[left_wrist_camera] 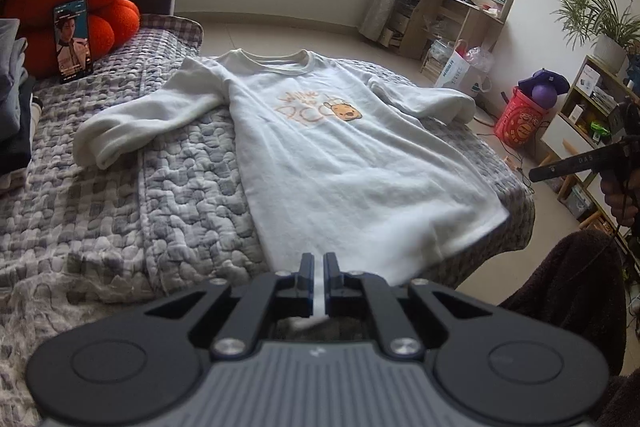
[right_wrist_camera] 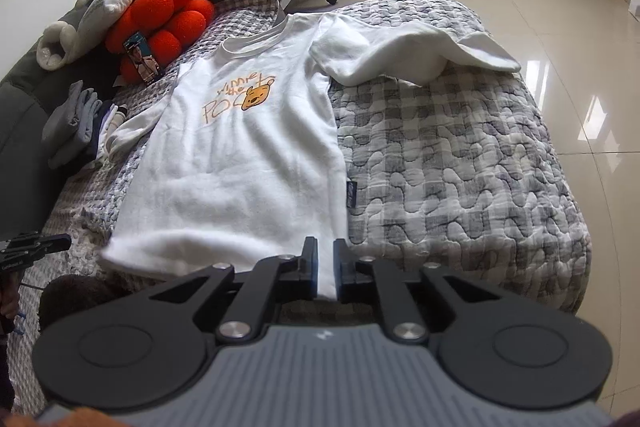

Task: Fold clothes

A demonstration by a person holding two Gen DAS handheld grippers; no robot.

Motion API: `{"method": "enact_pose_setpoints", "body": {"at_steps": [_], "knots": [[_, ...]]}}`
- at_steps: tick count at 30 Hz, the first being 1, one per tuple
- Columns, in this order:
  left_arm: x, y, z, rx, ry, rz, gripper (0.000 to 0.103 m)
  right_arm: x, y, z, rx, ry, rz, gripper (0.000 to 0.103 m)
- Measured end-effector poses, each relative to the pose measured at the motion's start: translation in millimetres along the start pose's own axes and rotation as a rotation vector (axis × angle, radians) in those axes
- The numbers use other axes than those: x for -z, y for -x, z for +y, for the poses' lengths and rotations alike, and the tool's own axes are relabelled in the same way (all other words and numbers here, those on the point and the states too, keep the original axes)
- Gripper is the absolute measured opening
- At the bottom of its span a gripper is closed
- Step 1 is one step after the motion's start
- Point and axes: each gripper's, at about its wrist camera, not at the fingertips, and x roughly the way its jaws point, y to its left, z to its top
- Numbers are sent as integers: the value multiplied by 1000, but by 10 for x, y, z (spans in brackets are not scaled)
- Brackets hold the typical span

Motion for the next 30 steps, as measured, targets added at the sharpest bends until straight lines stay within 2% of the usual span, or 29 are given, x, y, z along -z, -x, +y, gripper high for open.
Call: {"method": "enact_pose_setpoints", "body": {"at_steps": [1, 3, 4, 5, 20, 30], "knots": [[-11, 0, 34, -7, 11, -3, 7, -10, 10, -15, 4, -4, -2, 16], [-34, -6, 93, -20, 25, -11, 16, -30, 28, -39, 14, -9, -11, 22], [-46, -11, 120, -27, 30, -16, 22, -42, 32, -43, 20, -10, -15, 31], [-58, -17, 146, -32, 34, -20, 26, -57, 32, -43, 25, -8, -19, 34], [-394, -302, 373, -63, 33, -14, 28, -429, -224, 23, 43, -1, -21, 35], [-801, -519, 610, -97, 57, -23, 32, -924, -415, 58, 54, 10, -38, 35]]}}
